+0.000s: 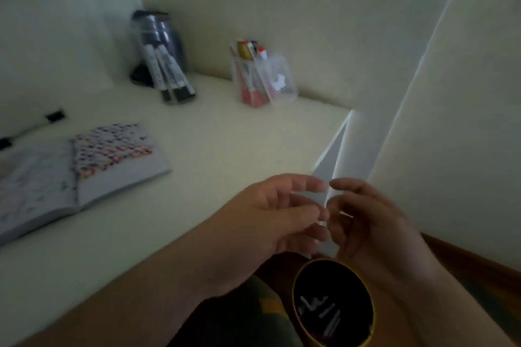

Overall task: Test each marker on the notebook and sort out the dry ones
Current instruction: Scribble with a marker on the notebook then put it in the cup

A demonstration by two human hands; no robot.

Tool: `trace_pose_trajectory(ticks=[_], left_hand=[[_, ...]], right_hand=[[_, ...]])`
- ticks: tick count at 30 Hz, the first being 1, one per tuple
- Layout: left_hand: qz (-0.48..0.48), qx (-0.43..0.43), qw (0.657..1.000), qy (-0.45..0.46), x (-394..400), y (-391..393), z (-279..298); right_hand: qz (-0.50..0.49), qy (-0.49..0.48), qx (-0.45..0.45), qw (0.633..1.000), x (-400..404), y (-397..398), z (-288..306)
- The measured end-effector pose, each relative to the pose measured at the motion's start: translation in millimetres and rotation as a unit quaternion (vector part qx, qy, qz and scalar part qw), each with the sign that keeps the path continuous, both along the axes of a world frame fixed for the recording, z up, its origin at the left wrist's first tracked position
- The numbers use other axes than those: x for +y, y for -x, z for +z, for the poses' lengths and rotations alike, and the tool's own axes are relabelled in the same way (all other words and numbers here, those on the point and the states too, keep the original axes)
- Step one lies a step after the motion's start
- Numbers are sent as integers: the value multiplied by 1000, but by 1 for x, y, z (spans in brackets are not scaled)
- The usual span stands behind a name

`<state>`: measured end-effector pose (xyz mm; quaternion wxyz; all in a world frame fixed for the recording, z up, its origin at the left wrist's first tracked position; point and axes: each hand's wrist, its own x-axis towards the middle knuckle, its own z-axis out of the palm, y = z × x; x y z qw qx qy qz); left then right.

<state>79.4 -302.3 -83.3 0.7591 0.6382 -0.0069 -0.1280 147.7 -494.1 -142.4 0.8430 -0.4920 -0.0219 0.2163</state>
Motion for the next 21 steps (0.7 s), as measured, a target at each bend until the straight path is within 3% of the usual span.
trace_pose_trajectory(ticks=[2, 4, 7, 10, 14, 18, 19, 21], left_hand=[[8, -43, 997, 69, 31, 23, 48], [63, -99, 991, 56, 66, 38, 84], [239, -142, 957, -83, 136, 37, 102], [363, -104, 901, -213, 229, 26, 80], [466, -13, 787, -404, 345, 27, 38], [450, 57, 626, -635, 419, 38, 11], [434, 73, 598, -670, 428, 40, 5], [420, 82, 574, -698, 436, 39, -8]], right_hand=[[49, -19, -85, 995, 42, 5, 54], [88, -24, -145, 985, 89, 6, 90], [127, 22, -211, 969, 169, -2, 116], [177, 100, -250, 947, 249, -14, 123], [230, 242, -334, 882, 337, -32, 102], [249, 389, -457, 760, 387, -52, 82], [252, 401, -467, 746, 394, -56, 76], [225, 397, -476, 752, 401, -63, 61]])
